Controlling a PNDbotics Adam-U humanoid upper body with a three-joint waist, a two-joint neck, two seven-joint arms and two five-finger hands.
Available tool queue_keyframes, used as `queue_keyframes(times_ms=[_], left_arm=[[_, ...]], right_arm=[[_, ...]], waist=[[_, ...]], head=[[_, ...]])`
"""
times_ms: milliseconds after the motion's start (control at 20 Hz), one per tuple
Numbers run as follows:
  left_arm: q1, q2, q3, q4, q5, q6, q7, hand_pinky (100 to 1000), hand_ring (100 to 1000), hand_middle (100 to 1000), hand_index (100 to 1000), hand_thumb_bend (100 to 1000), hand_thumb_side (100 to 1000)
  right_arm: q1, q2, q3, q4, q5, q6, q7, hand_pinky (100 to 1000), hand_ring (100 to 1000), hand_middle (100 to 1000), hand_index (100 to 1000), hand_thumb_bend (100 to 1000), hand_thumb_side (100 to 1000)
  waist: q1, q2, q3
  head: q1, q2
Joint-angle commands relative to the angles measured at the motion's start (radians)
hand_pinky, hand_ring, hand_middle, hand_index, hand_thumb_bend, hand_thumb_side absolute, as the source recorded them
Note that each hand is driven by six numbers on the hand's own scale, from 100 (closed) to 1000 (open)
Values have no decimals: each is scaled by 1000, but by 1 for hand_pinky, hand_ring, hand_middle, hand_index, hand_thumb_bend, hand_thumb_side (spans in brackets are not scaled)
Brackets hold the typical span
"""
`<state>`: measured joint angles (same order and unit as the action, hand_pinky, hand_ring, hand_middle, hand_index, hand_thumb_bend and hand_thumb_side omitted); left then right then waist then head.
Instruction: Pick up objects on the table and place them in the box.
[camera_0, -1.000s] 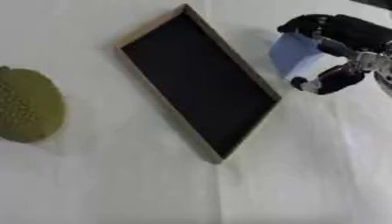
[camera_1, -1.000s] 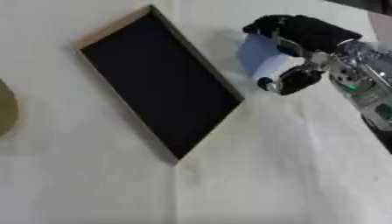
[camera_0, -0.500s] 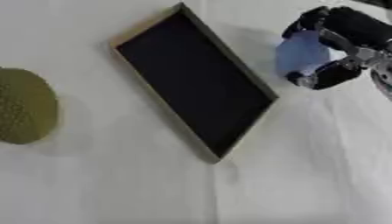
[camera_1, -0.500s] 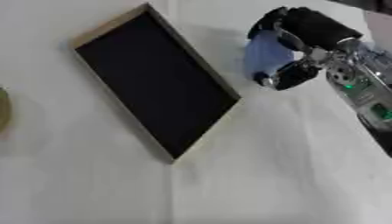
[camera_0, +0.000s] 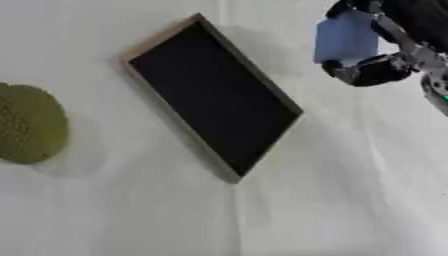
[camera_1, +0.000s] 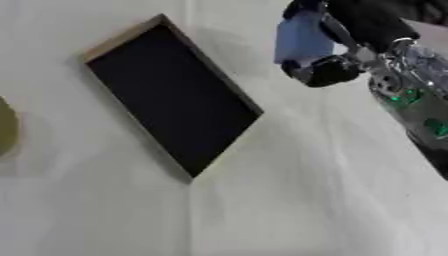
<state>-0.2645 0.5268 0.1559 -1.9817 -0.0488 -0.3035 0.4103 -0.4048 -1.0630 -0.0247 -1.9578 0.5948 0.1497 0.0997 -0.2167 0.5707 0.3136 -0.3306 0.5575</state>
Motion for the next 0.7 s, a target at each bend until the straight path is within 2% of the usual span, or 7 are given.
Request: queue_keyframes(times_ms=[50, 200, 400, 700], left_arm=[[-3, 12, 0, -18, 5, 1, -6, 895, 785, 785, 826, 100, 697], [-10, 11, -8, -18, 10, 0, -14, 894, 784, 784, 827, 100, 692], [-29, 7, -21, -18, 21, -2, -27, 893, 784, 784, 827, 100, 689], [-67, -1, -38, -18, 39, -10, -45, 892, 784, 783, 827, 100, 685]], right_arm=[[-24, -54, 10, -40, -44, -39, 14, 646, 481, 338, 483, 339, 100], [-74, -57, 47, -42, -105, -93, 36, 644, 474, 339, 485, 244, 100], [-154, -38, 108, -42, -176, -152, 87, 642, 473, 341, 487, 204, 100], [-231, 14, 184, -42, -210, -170, 157, 641, 471, 344, 490, 133, 100]], waist=[[16, -42, -5], [23, -67, -7], [26, -92, -4], [20, -110, 22]], head=[[-1, 21], [2, 46], [-2, 71], [-17, 86]])
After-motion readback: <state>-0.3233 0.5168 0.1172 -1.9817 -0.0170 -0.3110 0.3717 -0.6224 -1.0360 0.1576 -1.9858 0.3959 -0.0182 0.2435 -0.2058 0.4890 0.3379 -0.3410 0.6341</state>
